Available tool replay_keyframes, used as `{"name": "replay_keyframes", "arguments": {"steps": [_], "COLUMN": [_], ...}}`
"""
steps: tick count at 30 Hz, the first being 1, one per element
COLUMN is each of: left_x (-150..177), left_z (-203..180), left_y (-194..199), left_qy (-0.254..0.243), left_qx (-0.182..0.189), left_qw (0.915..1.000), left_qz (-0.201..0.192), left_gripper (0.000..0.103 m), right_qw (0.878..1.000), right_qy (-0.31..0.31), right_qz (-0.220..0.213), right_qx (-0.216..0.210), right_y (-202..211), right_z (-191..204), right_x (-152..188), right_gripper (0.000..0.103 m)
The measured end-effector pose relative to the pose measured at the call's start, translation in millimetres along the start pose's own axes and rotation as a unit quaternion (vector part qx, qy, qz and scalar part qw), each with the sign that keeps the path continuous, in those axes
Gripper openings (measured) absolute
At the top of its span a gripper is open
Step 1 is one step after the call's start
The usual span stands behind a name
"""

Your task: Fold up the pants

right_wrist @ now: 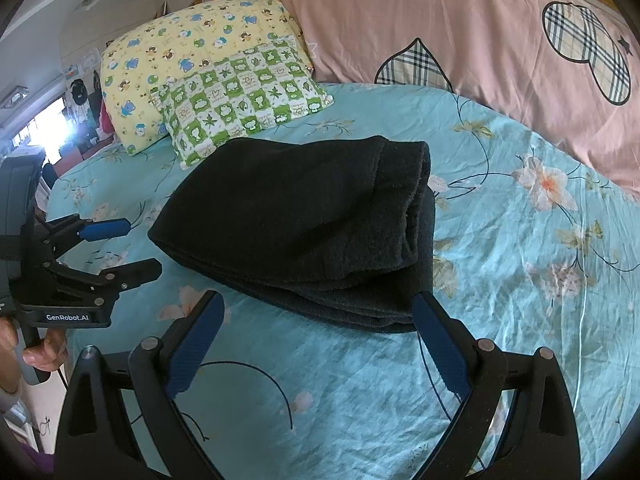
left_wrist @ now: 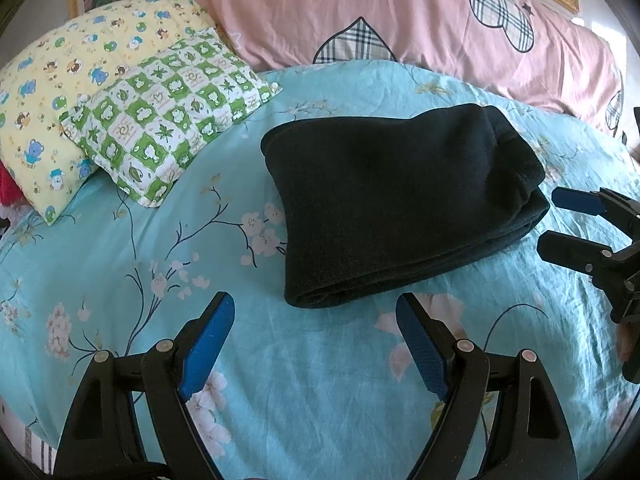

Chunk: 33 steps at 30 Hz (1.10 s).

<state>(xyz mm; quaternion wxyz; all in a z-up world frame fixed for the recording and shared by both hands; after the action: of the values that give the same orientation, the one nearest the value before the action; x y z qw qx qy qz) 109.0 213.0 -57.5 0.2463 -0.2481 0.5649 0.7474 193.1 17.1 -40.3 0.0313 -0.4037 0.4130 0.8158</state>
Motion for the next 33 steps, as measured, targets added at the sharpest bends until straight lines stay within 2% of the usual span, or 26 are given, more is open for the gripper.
{"name": "replay_keyframes", "arguments": {"steps": [26,33], "left_x": [-9,-23], "left_z": [-2,-1], "left_y": [8,17], "left_qy": [0.0,0.009], "left_qx": [0.007,0.016], "left_qw": [0.9999,0.9993], "left_qz": [-0.012,-0.031], "left_gripper": [0.083,0.083], "right_qw": [1.0,1.0], "right_qy": [-0.006,-0.005], "right_qz": [-0.013,-0.019], "right_qx": [0.004,0.007], "right_y": [9,15], "right_z": [2,2], "right_x": [-5,-8], "right_gripper": [0.095,0.095]}}
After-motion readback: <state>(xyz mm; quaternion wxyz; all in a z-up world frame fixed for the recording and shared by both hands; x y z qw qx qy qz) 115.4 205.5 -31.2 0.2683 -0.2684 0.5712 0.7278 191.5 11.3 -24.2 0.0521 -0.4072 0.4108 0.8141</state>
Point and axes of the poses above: each gripper's, at about its wrist camera, not at the fingertips, and y roughly against the way its jaws point, z to its left, x to its underside, the point moved 7 cm from there along -y, roughly the way its jaws point, and after that the axes turned 14 degrees about -y, right-handed, at the moved point
